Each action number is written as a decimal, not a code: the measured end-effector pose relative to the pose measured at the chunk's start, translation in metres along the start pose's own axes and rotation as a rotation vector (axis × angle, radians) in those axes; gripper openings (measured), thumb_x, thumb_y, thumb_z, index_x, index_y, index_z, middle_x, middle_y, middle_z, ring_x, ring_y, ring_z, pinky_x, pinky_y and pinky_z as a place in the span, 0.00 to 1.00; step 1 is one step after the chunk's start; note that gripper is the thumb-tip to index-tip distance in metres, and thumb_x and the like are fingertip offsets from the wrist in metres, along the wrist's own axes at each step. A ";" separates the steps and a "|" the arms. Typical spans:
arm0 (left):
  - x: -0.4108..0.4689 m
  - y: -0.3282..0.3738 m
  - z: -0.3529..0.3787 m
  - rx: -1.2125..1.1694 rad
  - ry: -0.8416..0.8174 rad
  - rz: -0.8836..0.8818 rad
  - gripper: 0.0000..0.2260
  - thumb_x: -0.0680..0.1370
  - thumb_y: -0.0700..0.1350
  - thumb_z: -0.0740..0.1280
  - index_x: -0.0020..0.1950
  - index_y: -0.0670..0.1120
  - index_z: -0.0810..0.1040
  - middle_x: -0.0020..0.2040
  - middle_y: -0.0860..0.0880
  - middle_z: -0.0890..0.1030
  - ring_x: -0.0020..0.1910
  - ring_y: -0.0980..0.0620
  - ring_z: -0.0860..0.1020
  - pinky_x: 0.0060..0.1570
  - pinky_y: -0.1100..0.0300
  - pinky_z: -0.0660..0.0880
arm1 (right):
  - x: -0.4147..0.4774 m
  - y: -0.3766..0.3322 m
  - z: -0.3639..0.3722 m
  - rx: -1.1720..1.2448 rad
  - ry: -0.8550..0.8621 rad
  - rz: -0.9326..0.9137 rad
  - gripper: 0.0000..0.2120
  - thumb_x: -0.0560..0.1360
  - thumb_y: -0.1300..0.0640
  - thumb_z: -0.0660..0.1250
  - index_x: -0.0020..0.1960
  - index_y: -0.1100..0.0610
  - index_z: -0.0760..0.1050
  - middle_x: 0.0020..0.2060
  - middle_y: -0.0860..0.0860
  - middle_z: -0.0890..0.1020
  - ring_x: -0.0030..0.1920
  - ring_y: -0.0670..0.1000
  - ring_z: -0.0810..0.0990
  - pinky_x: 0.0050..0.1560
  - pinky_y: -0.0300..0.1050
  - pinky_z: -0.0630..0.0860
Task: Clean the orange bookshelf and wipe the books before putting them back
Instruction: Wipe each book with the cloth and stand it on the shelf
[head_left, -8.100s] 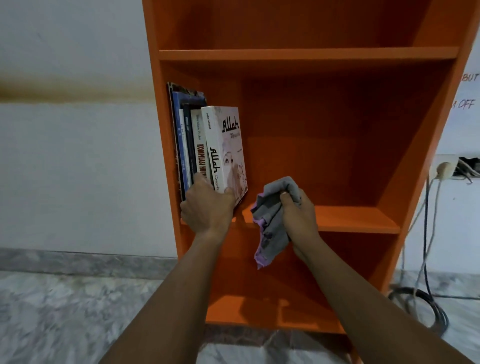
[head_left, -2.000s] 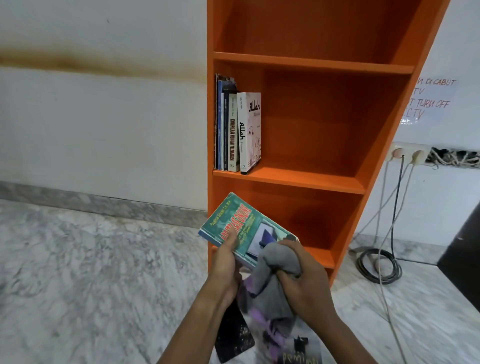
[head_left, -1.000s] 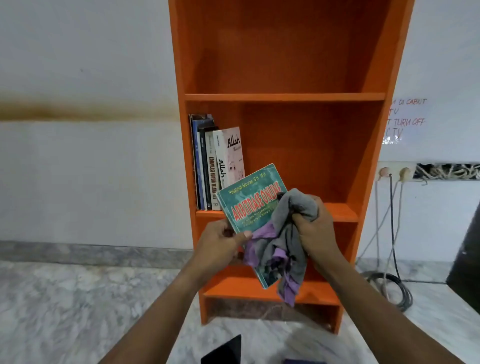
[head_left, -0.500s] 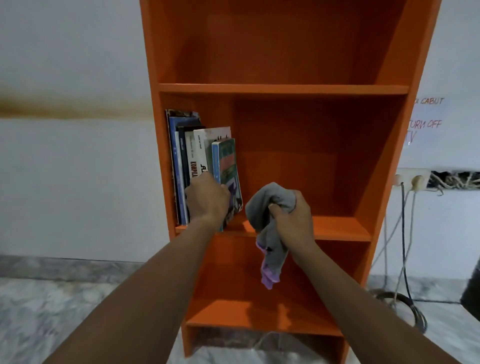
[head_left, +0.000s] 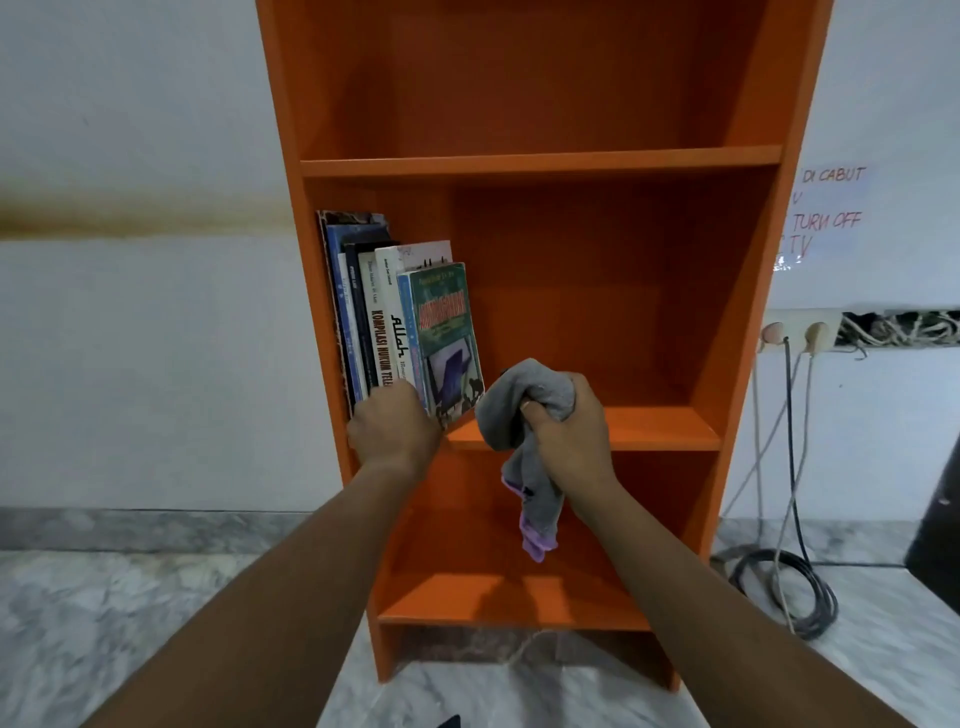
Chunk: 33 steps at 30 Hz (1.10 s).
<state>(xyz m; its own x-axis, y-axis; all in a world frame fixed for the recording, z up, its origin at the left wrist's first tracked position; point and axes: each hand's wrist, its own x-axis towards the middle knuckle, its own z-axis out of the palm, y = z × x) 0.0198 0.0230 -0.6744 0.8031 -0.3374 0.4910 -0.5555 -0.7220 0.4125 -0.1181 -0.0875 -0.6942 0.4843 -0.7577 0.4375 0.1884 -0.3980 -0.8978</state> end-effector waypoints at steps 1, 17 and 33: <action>-0.013 -0.001 0.002 0.058 -0.022 0.043 0.08 0.75 0.47 0.73 0.49 0.44 0.80 0.44 0.45 0.82 0.43 0.43 0.82 0.41 0.51 0.82 | -0.005 0.000 -0.002 0.005 0.004 0.015 0.11 0.79 0.61 0.68 0.53 0.46 0.73 0.48 0.47 0.81 0.48 0.48 0.82 0.48 0.49 0.82; -0.328 -0.068 0.174 -0.136 -0.983 -0.156 0.10 0.75 0.50 0.69 0.50 0.45 0.77 0.58 0.42 0.80 0.57 0.40 0.80 0.47 0.55 0.75 | -0.230 0.210 -0.105 -0.024 0.334 0.908 0.13 0.69 0.59 0.70 0.53 0.58 0.75 0.49 0.61 0.81 0.49 0.60 0.82 0.49 0.57 0.81; -0.395 -0.064 0.246 -0.508 -1.156 -0.829 0.19 0.65 0.47 0.72 0.51 0.38 0.82 0.50 0.40 0.84 0.51 0.41 0.82 0.52 0.51 0.81 | -0.340 0.289 -0.125 -0.688 -0.194 0.753 0.19 0.72 0.66 0.68 0.62 0.58 0.82 0.53 0.58 0.85 0.54 0.62 0.82 0.48 0.41 0.70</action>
<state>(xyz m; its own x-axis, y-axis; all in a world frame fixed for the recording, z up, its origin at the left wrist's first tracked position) -0.2086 0.0541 -1.0834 0.5056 -0.4015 -0.7636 0.3079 -0.7428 0.5945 -0.3349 -0.0089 -1.0961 0.4151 -0.8605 -0.2953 -0.7189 -0.1113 -0.6861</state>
